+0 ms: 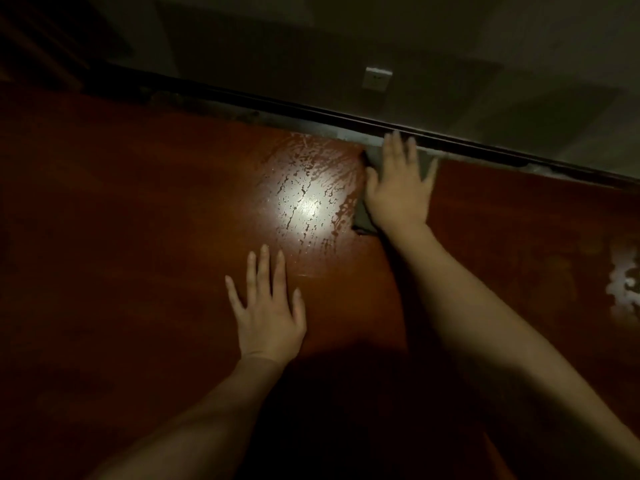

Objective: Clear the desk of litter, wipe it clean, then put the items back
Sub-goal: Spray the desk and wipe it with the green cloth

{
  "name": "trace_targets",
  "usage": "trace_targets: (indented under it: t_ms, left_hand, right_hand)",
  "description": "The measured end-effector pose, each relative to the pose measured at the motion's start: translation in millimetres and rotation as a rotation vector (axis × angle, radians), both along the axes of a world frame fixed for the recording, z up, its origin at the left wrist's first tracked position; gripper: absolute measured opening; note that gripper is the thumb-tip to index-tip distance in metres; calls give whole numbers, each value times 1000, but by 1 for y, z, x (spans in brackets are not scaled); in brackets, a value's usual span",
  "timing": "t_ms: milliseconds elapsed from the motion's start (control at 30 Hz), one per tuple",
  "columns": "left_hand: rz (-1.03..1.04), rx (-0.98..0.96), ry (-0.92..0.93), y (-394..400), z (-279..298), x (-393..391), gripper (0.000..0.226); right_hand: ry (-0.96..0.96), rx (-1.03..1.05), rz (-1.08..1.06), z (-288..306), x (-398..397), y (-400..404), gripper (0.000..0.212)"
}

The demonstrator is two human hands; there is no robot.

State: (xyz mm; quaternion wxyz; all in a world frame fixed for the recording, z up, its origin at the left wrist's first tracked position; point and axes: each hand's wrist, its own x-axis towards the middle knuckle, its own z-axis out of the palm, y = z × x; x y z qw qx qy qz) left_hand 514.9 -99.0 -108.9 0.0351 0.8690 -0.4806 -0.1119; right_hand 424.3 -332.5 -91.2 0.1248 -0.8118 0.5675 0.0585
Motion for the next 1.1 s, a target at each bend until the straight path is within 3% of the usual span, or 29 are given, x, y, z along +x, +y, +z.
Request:
trace_targets:
  t_ms: [133, 300, 367, 433, 500, 567, 633, 767, 867, 967, 1033, 1100]
  left_hand:
    - [6, -10, 4, -1, 0, -1, 61]
    - [15, 21, 25, -1, 3, 0, 63]
    - [19, 33, 16, -1, 3, 0, 63]
    - [17, 39, 25, 0, 3, -1, 64]
    - [9, 41, 36, 0, 4, -1, 65]
    - [6, 30, 37, 0, 5, -2, 65]
    - [10, 13, 42, 0, 7, -2, 62]
    - [13, -7, 45, 2, 7, -2, 61]
    - [8, -22, 105, 1, 12, 2, 58]
    - [-41, -120, 226, 14, 29, 4, 54]
    - [-71, -214, 236, 42, 40, -2, 52]
    - [-62, -245, 236, 77, 42, -13, 51]
  right_hand:
    - [-40, -38, 367, -7, 1, 86, 62]
    - [40, 60, 724, -11, -123, 171, 67]
    - [43, 22, 596, -8, -164, 153, 60]
    - [18, 14, 276, -4, -171, 123, 59]
    - [17, -19, -33, -1, -148, 96, 61]
    - [23, -34, -198, -3, -110, 78, 60]
    - [11, -33, -145, -3, -73, 82, 60]
    - [-9, -40, 227, -10, -41, 172, 62]
    - [-43, -15, 407, -7, -75, 260, 62]
    - [-12, 46, 564, -5, -143, 296, 63]
    - [13, 38, 515, -6, -178, 285, 62]
    - [41, 33, 316, -5, -191, 261, 62]
